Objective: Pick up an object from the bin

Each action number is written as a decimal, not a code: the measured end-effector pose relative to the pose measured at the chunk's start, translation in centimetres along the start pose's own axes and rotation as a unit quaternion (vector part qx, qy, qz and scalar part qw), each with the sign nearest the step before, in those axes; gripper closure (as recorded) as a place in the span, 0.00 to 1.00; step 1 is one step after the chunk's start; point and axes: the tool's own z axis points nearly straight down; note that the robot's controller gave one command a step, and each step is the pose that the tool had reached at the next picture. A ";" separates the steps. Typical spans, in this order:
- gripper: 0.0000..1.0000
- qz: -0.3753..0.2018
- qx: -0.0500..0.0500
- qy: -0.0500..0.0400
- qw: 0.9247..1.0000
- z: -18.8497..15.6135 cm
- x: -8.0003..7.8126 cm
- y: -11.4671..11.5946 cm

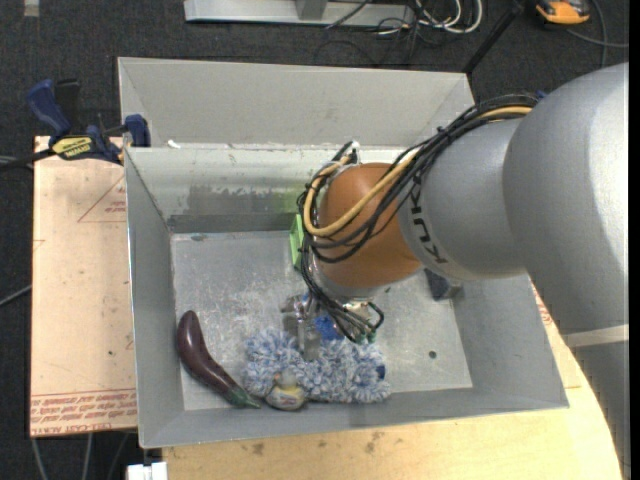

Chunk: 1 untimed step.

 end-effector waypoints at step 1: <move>1.00 0.006 -0.001 0.003 1.000 -4.7 0.4 -0.2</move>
Offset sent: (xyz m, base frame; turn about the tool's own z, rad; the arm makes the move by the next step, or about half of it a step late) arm -0.0135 0.0108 0.0978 0.0985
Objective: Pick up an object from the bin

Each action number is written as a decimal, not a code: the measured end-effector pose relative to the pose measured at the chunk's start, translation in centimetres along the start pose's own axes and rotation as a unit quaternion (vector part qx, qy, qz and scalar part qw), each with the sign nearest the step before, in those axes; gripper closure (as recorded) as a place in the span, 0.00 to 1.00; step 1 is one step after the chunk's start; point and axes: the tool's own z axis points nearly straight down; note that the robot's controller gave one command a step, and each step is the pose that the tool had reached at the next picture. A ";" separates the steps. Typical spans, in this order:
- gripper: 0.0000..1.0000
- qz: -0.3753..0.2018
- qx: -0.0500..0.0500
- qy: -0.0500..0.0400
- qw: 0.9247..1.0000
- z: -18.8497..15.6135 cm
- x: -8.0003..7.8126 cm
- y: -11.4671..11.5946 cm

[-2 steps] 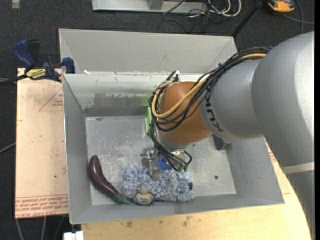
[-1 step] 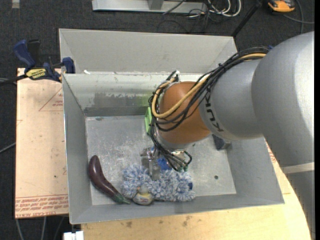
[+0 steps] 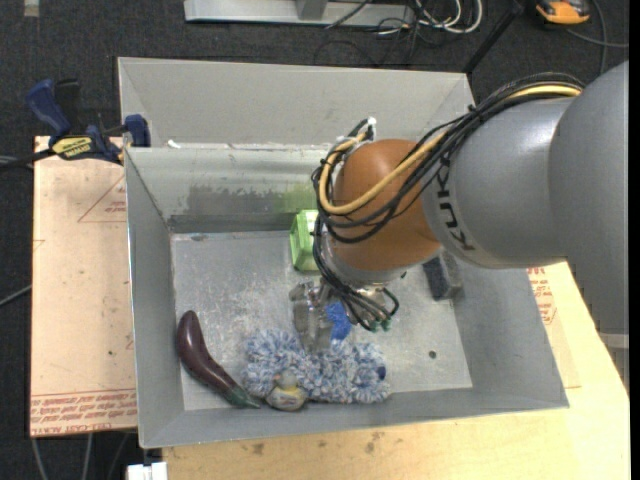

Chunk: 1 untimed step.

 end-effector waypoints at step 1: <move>1.00 0.043 0.000 -0.004 0.999 -4.8 0.6 1.4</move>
Offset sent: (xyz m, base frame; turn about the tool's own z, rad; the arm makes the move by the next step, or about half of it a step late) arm -0.0070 -0.0578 0.0258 0.0541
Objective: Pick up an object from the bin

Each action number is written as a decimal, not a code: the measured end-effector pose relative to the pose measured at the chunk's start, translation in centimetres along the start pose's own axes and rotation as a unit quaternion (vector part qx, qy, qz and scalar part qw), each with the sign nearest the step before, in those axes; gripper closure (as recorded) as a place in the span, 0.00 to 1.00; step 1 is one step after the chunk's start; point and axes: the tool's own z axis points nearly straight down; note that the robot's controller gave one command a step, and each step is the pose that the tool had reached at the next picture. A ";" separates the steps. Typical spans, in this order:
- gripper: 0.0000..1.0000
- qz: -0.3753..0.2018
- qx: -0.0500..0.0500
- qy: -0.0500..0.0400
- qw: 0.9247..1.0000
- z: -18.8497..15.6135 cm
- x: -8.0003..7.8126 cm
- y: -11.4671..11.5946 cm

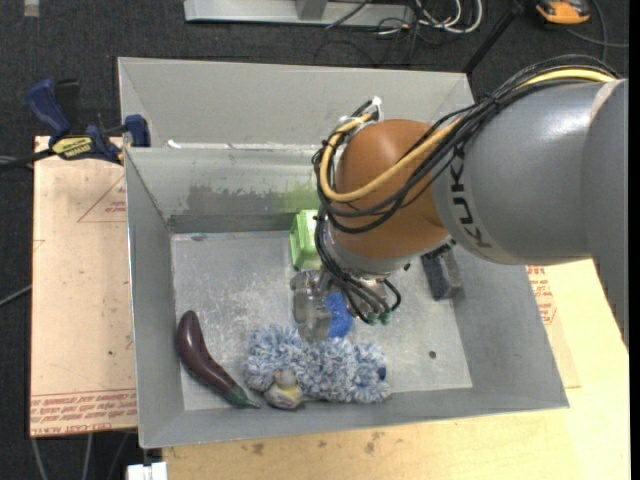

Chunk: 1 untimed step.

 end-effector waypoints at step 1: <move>0.00 -0.014 0.000 0.001 1.000 2.3 0.8 -7.0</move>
Offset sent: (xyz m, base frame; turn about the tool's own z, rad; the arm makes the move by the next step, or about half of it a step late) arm 0.0000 0.0000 0.0000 0.0000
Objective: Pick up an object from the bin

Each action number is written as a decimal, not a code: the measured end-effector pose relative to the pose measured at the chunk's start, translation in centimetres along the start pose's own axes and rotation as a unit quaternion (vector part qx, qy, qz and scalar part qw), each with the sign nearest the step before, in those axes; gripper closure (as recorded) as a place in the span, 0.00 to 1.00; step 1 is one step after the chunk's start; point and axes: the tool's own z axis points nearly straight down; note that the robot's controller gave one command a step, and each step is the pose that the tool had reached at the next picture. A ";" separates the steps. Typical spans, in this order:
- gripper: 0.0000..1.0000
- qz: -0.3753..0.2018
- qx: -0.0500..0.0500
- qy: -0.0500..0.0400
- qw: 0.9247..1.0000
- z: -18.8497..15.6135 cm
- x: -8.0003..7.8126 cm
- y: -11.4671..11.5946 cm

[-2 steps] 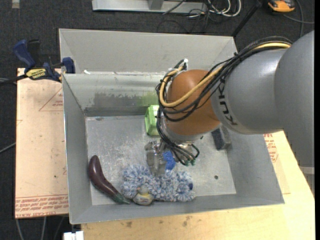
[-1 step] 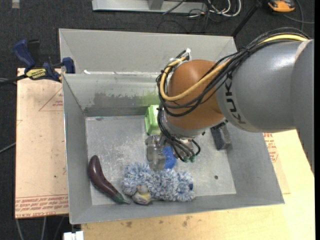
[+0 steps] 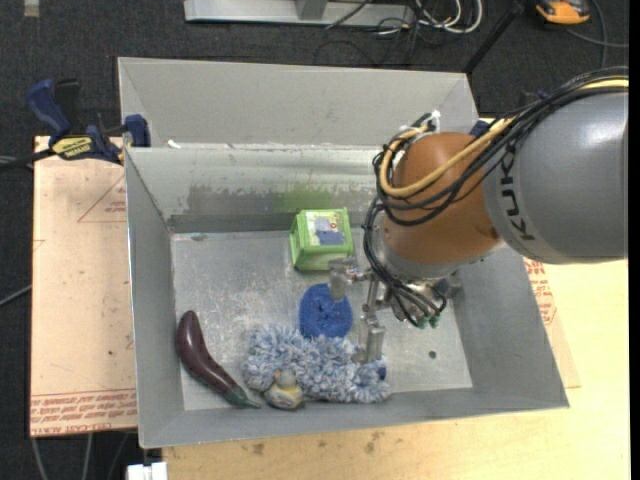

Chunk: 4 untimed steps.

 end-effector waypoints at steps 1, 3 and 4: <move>0.00 0.000 0.000 0.000 1.000 0.0 0.0 0.1; 1.00 0.009 0.000 0.000 1.000 6.7 -3.8 4.4; 1.00 0.009 0.000 0.000 1.000 6.7 -3.8 4.4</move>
Offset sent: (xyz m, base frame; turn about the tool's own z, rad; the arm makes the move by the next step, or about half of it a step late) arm 0.0253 0.0512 -0.0741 -0.0654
